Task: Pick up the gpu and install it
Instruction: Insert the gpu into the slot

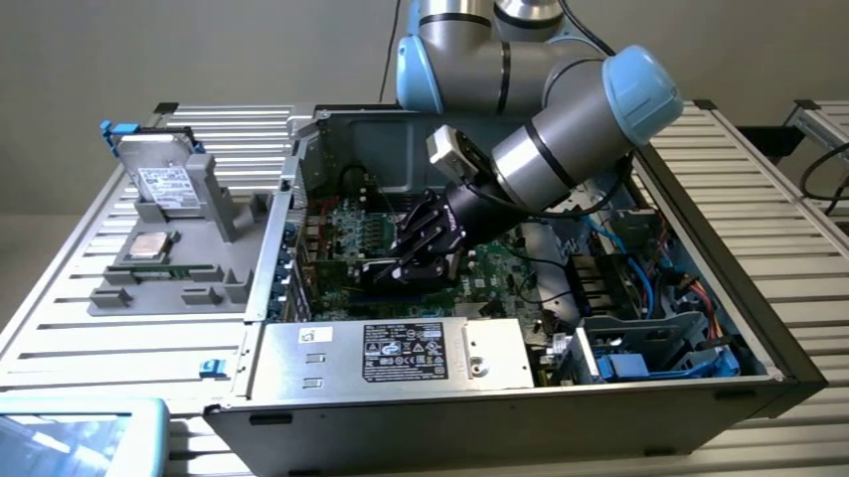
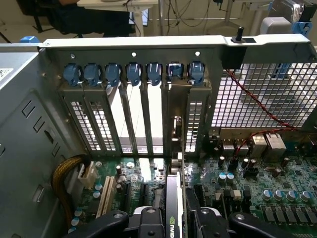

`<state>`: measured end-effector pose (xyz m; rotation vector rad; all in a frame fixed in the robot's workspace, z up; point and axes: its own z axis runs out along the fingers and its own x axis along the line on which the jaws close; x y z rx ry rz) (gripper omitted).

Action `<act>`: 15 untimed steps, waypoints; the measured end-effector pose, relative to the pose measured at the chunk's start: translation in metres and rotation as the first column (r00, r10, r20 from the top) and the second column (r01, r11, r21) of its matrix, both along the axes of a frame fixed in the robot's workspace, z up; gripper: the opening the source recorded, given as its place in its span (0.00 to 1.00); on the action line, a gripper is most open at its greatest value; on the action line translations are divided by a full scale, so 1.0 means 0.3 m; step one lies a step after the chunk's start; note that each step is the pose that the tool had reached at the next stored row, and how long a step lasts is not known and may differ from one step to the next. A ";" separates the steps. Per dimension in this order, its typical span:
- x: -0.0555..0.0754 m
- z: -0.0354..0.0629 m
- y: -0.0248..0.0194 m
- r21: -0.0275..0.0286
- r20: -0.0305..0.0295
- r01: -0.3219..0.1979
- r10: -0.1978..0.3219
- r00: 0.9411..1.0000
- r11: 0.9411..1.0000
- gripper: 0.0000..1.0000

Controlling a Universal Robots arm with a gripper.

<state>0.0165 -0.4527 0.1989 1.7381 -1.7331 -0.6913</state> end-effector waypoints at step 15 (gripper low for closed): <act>-0.001 0.004 0.000 0.004 0.000 -0.008 0.008 1.000 1.000 0.28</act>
